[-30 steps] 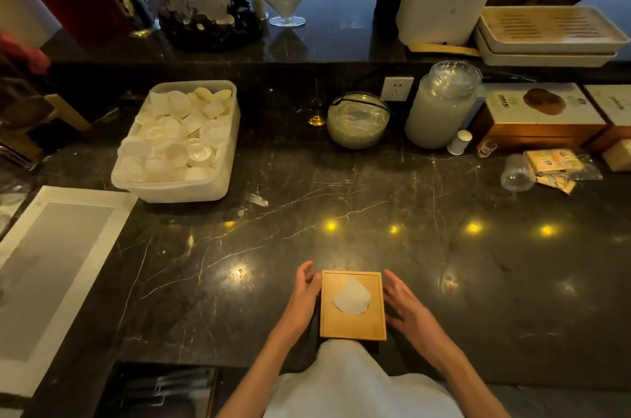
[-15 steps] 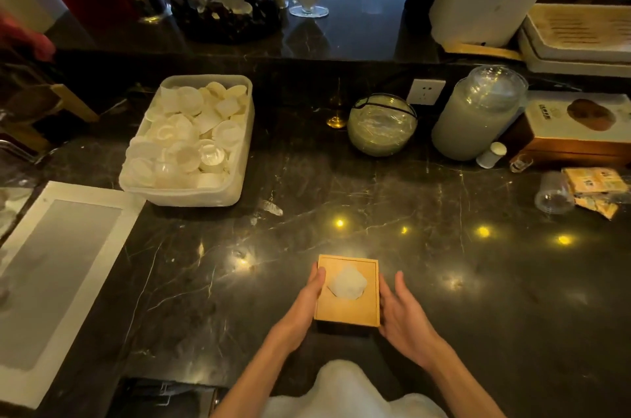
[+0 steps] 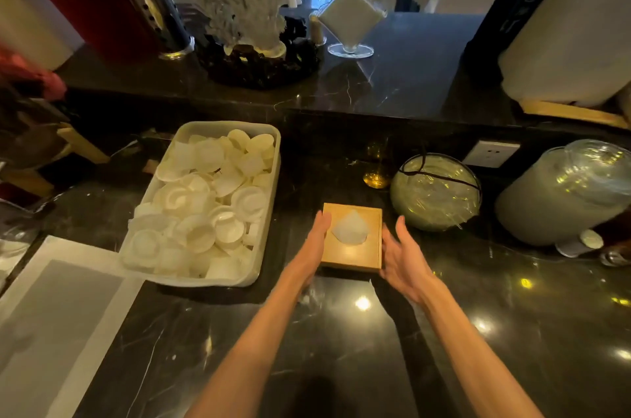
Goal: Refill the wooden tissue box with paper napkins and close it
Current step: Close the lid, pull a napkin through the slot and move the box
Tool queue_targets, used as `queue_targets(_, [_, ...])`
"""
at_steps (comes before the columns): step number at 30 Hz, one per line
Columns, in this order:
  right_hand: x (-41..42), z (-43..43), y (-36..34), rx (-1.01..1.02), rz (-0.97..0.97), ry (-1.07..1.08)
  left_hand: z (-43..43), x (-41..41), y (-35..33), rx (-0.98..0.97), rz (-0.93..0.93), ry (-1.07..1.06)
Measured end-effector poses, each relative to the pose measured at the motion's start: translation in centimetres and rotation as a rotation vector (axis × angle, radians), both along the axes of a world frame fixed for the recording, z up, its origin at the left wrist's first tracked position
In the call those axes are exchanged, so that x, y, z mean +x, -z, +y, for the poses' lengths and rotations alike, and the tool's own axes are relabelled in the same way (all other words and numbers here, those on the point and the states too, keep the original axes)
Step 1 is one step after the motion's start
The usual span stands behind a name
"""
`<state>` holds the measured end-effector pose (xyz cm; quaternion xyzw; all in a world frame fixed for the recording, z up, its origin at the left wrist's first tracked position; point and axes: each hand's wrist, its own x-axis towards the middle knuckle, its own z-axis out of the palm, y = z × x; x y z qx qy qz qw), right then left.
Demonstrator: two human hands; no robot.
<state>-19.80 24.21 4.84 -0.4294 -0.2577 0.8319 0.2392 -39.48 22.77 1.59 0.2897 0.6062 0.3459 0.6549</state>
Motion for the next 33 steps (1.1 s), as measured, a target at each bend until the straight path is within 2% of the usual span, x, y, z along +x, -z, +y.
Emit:
queue_targets(6, [-1.1,3.5,2.4,0.015,-0.011,-0.027,3.5,-0.9,0.9,-0.057,0.009,-0.040])
queue_targets(11, [-1.6,3.2,1.9,0.045,-0.016,-0.001,3.0,-0.4,-0.6,0.057,0.055,-0.014])
queue_targets(13, [-1.8,2.8,1.3,0.079,-0.074,0.009,2.6,-0.3,-0.8,0.119,0.075,0.007])
queue_targets(15, [-1.8,2.0,0.8,0.140,-0.206,0.046,1.9,-0.1,-0.5,0.200,0.193,0.078])
queue_targets(18, [-1.3,0.0,0.6,0.385,-0.472,0.024,-0.5,0.4,-0.4,0.314,0.575,0.224])
queue_targets(20, [-0.7,-1.6,1.1,0.642,-0.677,-0.077,-2.8,0.9,-0.5,0.381,0.780,0.289])
queue_targets(22, [-0.2,-2.9,2.0,0.821,-0.816,-0.223,-4.5,1.2,-0.2,0.430,0.880,0.361])
queue_targets(26, [-0.3,-4.9,3.8,0.774,-0.922,-0.419,-5.8,1.1,1.3,0.417,0.971,0.473])
queue_targets(29, [-0.1,-6.1,4.8,0.779,-1.188,-0.586,-5.9,1.5,1.5,0.420,1.043,0.486])
queue_targets(31, [-0.2,-6.9,5.2,0.785,-1.162,-0.519,-5.8,1.5,1.5,0.413,1.057,0.491])
queue_targets(33, [-0.7,-7.3,5.2,0.745,-1.043,-0.330,-5.8,1.4,1.7,0.424,1.083,0.493])
